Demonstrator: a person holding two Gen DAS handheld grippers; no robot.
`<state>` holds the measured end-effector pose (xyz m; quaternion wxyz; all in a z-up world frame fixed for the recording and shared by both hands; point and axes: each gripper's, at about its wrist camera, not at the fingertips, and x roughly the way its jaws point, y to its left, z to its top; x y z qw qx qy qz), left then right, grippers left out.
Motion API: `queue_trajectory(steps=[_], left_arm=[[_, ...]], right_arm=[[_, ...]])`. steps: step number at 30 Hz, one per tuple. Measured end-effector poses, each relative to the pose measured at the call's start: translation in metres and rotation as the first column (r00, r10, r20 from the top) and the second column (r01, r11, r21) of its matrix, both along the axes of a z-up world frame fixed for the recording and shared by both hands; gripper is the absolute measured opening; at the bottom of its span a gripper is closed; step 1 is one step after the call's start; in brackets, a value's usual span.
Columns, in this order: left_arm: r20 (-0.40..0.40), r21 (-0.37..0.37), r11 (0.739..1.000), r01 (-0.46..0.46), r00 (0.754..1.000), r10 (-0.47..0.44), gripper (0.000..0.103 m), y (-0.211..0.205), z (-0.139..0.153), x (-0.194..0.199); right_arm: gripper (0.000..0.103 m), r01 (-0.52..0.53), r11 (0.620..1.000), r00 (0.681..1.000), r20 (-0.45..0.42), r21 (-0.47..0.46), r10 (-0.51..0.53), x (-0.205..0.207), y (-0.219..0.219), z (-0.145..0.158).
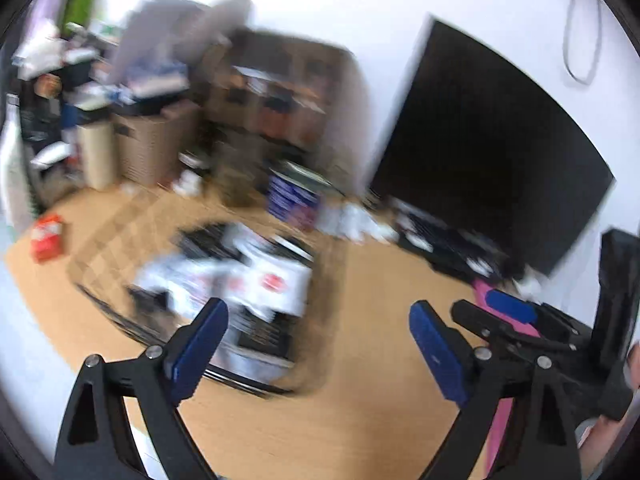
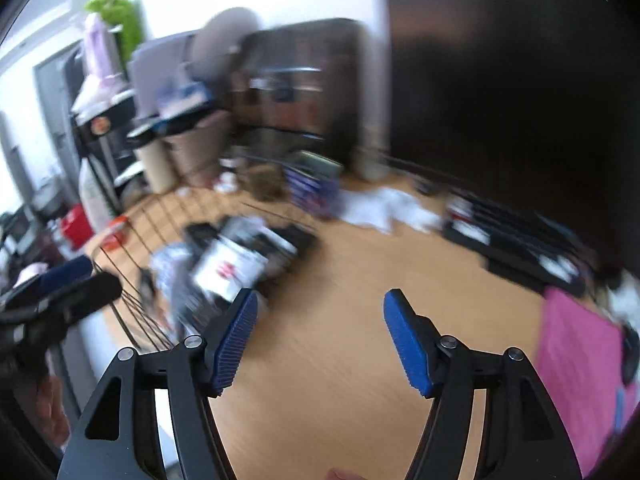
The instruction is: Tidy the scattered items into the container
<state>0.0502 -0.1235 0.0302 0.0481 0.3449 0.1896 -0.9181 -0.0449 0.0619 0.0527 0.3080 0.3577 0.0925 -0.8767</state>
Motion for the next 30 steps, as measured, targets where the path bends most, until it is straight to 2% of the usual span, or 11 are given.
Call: queue_trajectory(steps=[2, 4, 8, 11, 13, 15, 17, 24, 30], left_arm=[[0.061, 0.047, 0.994, 0.097, 0.993, -0.100, 0.092, 0.018, -0.007, -0.014], [0.074, 0.080, 0.979, 0.188, 0.978, -0.194, 0.092, 0.039, -0.011, -0.025], [0.074, 0.004, 0.975, 0.223, 0.972, -0.223, 0.092, 0.073, -0.010, -0.034], [0.082, -0.022, 0.972, 0.234, 0.969, -0.232, 0.092, 0.085, -0.016, -0.039], [0.097, -0.062, 0.971, 0.229, 0.970, -0.223, 0.092, 0.090, -0.021, -0.043], [0.111, -0.134, 0.967, 0.218, 0.973, -0.204, 0.092, 0.094, -0.026, -0.047], [0.115, -0.168, 0.960, 0.223, 0.972, -0.205, 0.092, 0.097, -0.029, -0.049], [0.073, -0.117, 0.951, 0.286, 0.958, -0.279, 0.092, 0.100, -0.033, -0.048], [0.077, -0.132, 0.940, 0.315, 0.949, -0.307, 0.092, 0.108, -0.034, -0.046]], right_arm=[[0.067, 0.076, 0.997, 0.997, -0.001, 0.009, -0.076, 0.009, 0.034, -0.005], [0.079, 0.157, 0.987, 0.988, -0.008, 0.031, -0.157, 0.020, 0.068, -0.013], [0.080, 0.247, 0.967, 0.969, -0.024, 0.058, -0.246, 0.037, 0.120, -0.023], [0.080, 0.274, 0.961, 0.962, -0.014, 0.025, -0.274, 0.041, 0.142, -0.027], [0.080, 0.280, 0.960, 0.960, -0.003, 0.011, -0.280, 0.042, 0.147, -0.029], [0.080, 0.248, 0.968, 0.969, -0.004, 0.035, -0.248, 0.044, 0.144, -0.033], [0.080, 0.262, 0.964, 0.965, -0.008, 0.040, -0.262, 0.041, 0.145, -0.038], [0.080, 0.269, 0.963, 0.963, 0.025, 0.026, -0.270, 0.031, 0.143, -0.049], [0.080, 0.273, 0.961, 0.961, 0.034, 0.030, -0.274, 0.030, 0.142, -0.055]])
